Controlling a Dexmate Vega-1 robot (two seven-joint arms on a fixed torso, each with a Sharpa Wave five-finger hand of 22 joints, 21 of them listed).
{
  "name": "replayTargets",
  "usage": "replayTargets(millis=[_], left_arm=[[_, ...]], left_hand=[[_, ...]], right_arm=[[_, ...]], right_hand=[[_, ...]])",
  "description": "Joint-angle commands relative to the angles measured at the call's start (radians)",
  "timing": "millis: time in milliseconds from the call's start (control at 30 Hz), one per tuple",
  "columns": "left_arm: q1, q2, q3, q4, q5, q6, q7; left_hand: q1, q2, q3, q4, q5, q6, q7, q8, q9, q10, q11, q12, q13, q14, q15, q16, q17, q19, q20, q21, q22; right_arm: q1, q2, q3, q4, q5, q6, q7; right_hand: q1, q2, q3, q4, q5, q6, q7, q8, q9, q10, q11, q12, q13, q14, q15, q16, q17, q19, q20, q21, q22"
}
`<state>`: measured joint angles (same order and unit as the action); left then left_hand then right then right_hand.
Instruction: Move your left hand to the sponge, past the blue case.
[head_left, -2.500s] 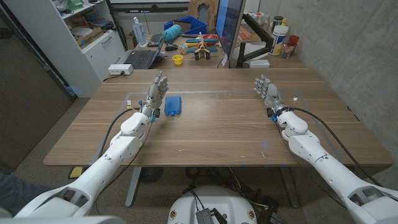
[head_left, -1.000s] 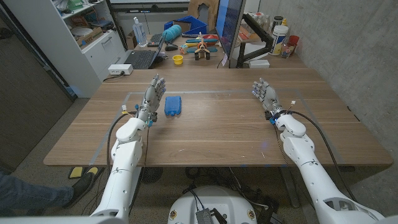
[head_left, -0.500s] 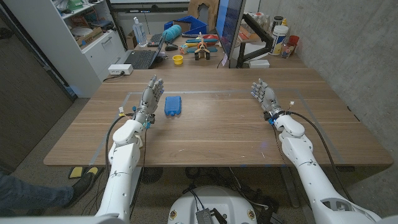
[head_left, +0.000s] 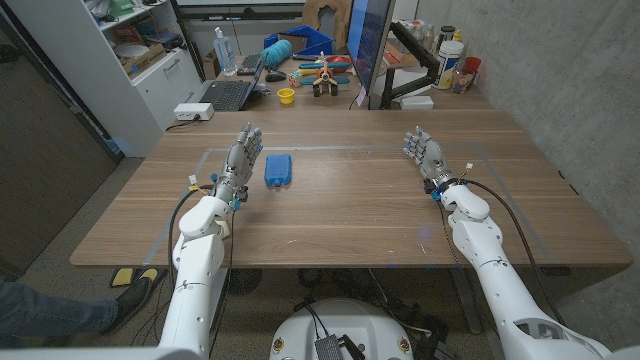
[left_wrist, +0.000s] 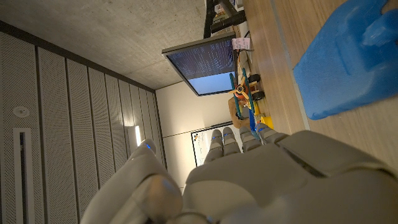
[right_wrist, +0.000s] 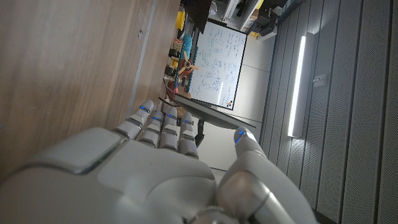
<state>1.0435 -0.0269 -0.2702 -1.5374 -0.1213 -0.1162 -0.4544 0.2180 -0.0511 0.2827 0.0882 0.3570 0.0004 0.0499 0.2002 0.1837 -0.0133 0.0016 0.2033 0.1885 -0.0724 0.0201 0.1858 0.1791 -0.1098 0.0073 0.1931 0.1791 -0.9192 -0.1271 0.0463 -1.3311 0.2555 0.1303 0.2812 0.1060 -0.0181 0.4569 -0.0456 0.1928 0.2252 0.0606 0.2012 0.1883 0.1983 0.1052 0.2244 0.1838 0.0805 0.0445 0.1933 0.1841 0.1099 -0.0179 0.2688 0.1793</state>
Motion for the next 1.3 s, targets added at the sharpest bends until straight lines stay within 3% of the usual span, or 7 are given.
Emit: replayTargets(millis=[33,667,1300], left_arm=[[0.04,-0.014,-0.013,-0.045,-0.008,-0.013,-0.014],[0.106,-0.025,-0.024,-0.113,-0.015,-0.039,-0.022],[0.133,-0.023,-0.03,-0.152,-0.03,-0.043,-0.04]], left_hand=[[0.014,0.0,0.004,-0.007,0.005,0.004,0.004,0.008,0.005,0.005,0.0,0.007,0.002,0.003,-0.002,0.006,0.005,-0.003,0.004,0.001,0.002],[0.027,0.004,0.005,-0.014,0.005,0.009,0.005,0.008,0.005,0.008,0.002,0.007,0.002,0.005,-0.002,0.005,0.004,-0.007,0.01,0.002,0.002],[0.042,0.006,0.007,-0.022,0.004,0.019,0.005,0.01,0.005,0.015,0.004,0.008,0.003,0.012,0.0,0.007,0.004,-0.008,0.012,0.003,0.002]], right_arm=[[0.002,0.009,0.004,0.011,0.002,0.004,0.012],[-0.01,0.013,0.002,0.006,0.0,0.017,0.011],[-0.004,0.015,0.008,0.018,0.002,0.021,0.007]], right_hand=[[0.001,0.007,-0.007,-0.001,0.003,0.009,0.001,0.001,0.003,0.009,0.001,0.002,0.005,0.009,0.001,-0.001,0.001,0.002,0.009,-0.005,0.002],[0.001,0.01,-0.011,-0.003,0.003,0.013,-0.002,0.001,0.003,0.011,0.001,0.001,0.005,0.01,0.0,-0.001,0.001,0.003,0.009,-0.01,0.002],[0.002,0.011,-0.016,-0.006,0.003,0.015,-0.002,0.0,0.003,0.014,0.0,0.002,0.005,0.011,0.001,-0.002,0.001,0.004,0.01,-0.016,0.002]])
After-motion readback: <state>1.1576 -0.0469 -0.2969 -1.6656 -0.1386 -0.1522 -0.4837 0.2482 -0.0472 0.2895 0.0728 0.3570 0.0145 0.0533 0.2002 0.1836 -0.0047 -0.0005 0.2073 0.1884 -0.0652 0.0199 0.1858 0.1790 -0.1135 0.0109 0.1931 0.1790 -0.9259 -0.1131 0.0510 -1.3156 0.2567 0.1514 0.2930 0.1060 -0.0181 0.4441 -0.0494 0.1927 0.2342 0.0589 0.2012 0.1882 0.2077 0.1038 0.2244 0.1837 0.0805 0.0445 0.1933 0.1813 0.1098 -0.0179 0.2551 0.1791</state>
